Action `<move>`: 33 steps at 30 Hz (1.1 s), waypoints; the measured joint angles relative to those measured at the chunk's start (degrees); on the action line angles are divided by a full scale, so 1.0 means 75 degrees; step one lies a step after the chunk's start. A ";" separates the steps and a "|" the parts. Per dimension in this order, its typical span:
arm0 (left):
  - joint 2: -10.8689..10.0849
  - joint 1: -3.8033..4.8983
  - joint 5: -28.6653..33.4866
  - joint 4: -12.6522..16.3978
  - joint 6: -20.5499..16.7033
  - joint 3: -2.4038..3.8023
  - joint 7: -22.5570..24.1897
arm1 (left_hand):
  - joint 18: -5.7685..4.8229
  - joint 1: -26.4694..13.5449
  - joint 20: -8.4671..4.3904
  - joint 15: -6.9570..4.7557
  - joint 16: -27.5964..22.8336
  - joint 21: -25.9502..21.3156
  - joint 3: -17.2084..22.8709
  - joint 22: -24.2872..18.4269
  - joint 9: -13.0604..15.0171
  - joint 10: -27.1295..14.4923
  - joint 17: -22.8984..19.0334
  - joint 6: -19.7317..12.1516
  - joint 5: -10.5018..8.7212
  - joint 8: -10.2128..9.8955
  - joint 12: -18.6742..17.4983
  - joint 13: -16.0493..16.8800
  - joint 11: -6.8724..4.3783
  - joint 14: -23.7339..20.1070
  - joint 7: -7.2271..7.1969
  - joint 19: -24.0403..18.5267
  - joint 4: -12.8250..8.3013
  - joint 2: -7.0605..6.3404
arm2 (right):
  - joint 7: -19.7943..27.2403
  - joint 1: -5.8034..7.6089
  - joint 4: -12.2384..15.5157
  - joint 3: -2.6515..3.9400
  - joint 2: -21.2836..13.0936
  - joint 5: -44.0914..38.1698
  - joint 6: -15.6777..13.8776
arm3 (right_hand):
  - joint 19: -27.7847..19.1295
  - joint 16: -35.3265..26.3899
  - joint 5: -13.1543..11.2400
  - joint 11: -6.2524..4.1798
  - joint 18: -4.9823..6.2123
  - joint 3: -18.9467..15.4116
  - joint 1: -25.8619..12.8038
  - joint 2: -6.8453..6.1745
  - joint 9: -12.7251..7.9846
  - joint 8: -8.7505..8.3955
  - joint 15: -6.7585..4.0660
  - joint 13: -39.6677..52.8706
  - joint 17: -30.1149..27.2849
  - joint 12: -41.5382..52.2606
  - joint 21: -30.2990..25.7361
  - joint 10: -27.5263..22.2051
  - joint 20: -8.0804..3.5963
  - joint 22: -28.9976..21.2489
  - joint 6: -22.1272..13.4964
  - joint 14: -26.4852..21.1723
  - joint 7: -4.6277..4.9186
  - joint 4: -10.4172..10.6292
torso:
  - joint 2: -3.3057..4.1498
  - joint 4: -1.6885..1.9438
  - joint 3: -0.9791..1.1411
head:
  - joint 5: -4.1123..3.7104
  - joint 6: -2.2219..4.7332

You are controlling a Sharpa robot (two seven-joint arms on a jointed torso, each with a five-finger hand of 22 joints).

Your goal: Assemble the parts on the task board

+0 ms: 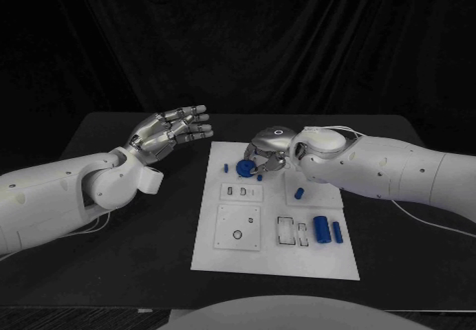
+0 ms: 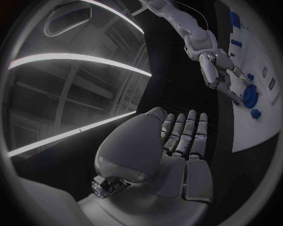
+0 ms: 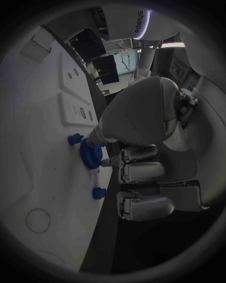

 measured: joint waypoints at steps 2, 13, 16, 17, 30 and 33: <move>0.0000 0.0000 0.0000 0.0000 0.0003 0.0000 -0.0001 | 0.0000 0.0000 0.0000 0.0000 0.0000 0.0000 0.0000 0.0000 0.0000 0.0000 0.0000 0.0000 0.0000 0.0000 0.0000 0.0000 0.0000 0.0000 0.0000 0.0000 0.0000 0.0000 | 0.0002 -0.0008 -0.0010 0.0000 0.0012 0.0000 -0.0005 | 0.0000 0.0000 0.0074 0.0000 0.0000 0.0022 0.0000 0.0000 0.0000 0.0000 0.0000 0.0000 0.0000 0.0000 0.0000 0.0000 0.0000 0.0000 0.0031 0.0000 -0.0027 -0.0022 | 0.0000 -0.0001 0.0000 | 0.0000 -0.0001; 0.0000 0.0000 0.0000 -0.0001 0.0022 0.0000 -0.0009 | 0.0000 0.0000 0.0000 0.0000 0.0000 0.0000 0.0022 0.0001 0.0000 0.0000 0.0000 -0.0027 0.0000 0.0000 0.0000 0.0000 0.0000 0.0000 0.0027 0.0000 -0.0022 0.0000 | 0.0024 -0.0060 -0.0080 0.0005 0.0095 0.0001 -0.0081 | 0.0000 0.0000 0.0390 0.0000 0.0000 0.0075 0.0050 0.0050 0.0067 0.0073 0.0000 0.0000 -0.0001 0.0000 0.0000 0.0000 0.0000 -0.0001 0.0223 0.0000 -0.0051 -0.0075 | 0.0001 -0.0001 0.0001 | 0.0007 -0.0010; 0.0000 0.0000 0.0000 -0.0001 0.0026 0.0000 -0.0012 | 0.0000 0.0000 0.0000 0.0000 0.0000 0.0000 0.0022 0.0001 0.0000 0.0000 0.0000 -0.0027 0.0000 0.0000 0.0000 0.0000 0.0000 0.0000 0.0027 0.0000 -0.0022 0.0000 | 0.0032 -0.0068 -0.0091 0.0005 0.0108 0.0002 -0.0111 | 0.0000 0.0000 0.0390 0.0000 0.0000 0.0075 0.0050 0.0050 0.0084 0.0098 0.0000 -0.0001 -0.0001 0.0000 0.0000 0.0000 0.0000 -0.0002 0.0274 0.0000 -0.0055 -0.0075 | 0.0001 -0.0001 0.0001 | 0.0011 -0.0013; 0.0000 0.0000 0.0000 -0.0001 0.0027 0.0000 -0.0013 | 0.0000 0.0000 0.0000 0.0000 0.0000 0.0000 0.0022 0.0001 0.0000 0.0000 0.0000 -0.0027 0.0000 0.0000 0.0000 0.0000 0.0000 0.0000 0.0027 0.0000 -0.0022 0.0000 | 0.0033 -0.0070 -0.0093 0.0005 0.0111 0.0002 -0.0121 | 0.0000 0.0000 0.0390 0.0000 0.0000 0.0073 0.0050 0.0050 0.0106 0.0137 0.0000 0.0000 -0.0001 0.0000 0.0000 0.0000 0.0000 -0.0002 0.0335 0.0000 -0.0053 -0.0078 | 0.0002 -0.0001 0.0001 | 0.0012 -0.0013; -0.0015 0.0000 0.0000 0.0010 0.0036 0.0000 -0.0022 | 0.0000 0.0000 0.0000 0.0000 0.0000 0.0000 0.0022 0.0002 0.0000 0.0000 0.0000 -0.0026 0.0000 0.0000 0.0000 0.0000 0.0000 0.0000 0.0027 0.0000 -0.0022 0.0000 | 0.0076 -0.0082 -0.0094 0.0006 0.0126 0.0005 -0.0391 | -0.0027 0.0000 0.0667 -0.0057 0.0000 0.0106 0.0126 0.0122 0.0633 0.0650 0.0000 -0.0001 -0.0001 0.0000 0.0000 0.0001 -0.0028 -0.0003 0.0743 0.0000 -0.0114 -0.0383 | 0.0002 -0.0004 0.0001 | 0.0015 0.0005; -0.0019 0.0000 0.0000 0.0012 0.0036 0.0000 -0.0024 | 0.0000 0.0000 0.0000 0.0000 0.0000 0.0000 0.0022 0.0002 0.0000 0.0000 0.0000 -0.0026 0.0000 0.0000 0.0000 0.0000 0.0000 0.0000 0.0027 0.0000 -0.0022 0.0000 | 0.0115 -0.0091 -0.0085 0.0000 0.0119 0.0004 -0.0490 | -0.0027 0.0000 0.0752 -0.0057 0.0000 0.0136 0.0154 0.0130 0.0633 0.0689 0.0000 -0.0001 -0.0001 0.0000 0.0000 0.0001 -0.0027 -0.0003 0.0742 0.0000 -0.0114 -0.0414 | 0.0003 -0.0008 0.0001 | 0.0023 0.0026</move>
